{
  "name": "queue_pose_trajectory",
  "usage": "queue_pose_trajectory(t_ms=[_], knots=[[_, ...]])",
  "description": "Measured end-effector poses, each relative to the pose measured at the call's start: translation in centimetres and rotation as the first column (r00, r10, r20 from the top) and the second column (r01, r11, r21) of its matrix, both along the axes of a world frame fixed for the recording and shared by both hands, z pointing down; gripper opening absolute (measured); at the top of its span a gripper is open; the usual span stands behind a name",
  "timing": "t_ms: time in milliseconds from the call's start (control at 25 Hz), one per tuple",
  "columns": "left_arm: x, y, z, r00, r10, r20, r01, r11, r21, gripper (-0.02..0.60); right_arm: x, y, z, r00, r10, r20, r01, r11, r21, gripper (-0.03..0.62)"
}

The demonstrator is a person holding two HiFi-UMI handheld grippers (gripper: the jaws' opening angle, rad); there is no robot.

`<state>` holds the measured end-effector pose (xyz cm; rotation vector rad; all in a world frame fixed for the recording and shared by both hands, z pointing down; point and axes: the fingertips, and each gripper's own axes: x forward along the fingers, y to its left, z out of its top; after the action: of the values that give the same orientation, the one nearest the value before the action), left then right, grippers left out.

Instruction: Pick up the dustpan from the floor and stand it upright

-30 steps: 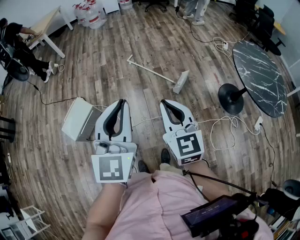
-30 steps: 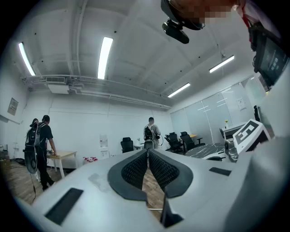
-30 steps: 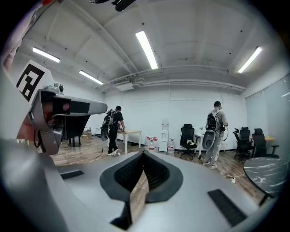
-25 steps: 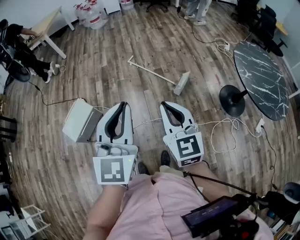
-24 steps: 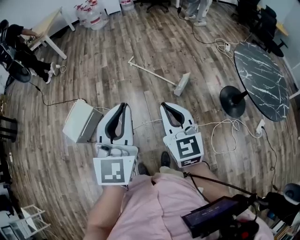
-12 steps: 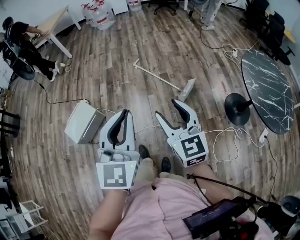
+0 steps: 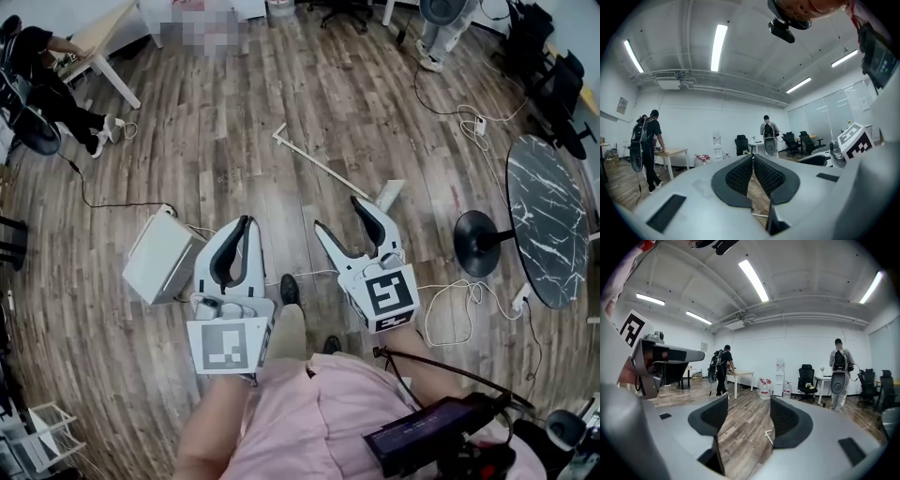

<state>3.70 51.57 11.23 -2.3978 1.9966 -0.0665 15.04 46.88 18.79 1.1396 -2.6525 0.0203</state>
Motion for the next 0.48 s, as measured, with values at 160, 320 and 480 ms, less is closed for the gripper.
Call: queue_pose_trajectory(t_ms=[160,320,480], knots=[[-5.1,-5.4,-0.5,1.0,-0.011,-0.003,0.011,1.0,0.015,0.021,-4.6,-5.5,-0.3,1.0,-0.013,-0.01,0.013,1.0,-0.002,0.281],[-9.0,-9.7,-1.6,1.0,-0.016,-0.027,0.017,0.999,0.041,0.021,-8.2,-9.8,-1.4,0.999,-0.016,-0.028,0.016,1.0,0.019,0.281],[-11.6,-12.6,-2.1,1.0,-0.014,0.005,0.013,0.998,0.069,0.022,-10.4,-13.1,-2.6,0.999,-0.015,-0.045,0.017,0.999,0.048,0.278]])
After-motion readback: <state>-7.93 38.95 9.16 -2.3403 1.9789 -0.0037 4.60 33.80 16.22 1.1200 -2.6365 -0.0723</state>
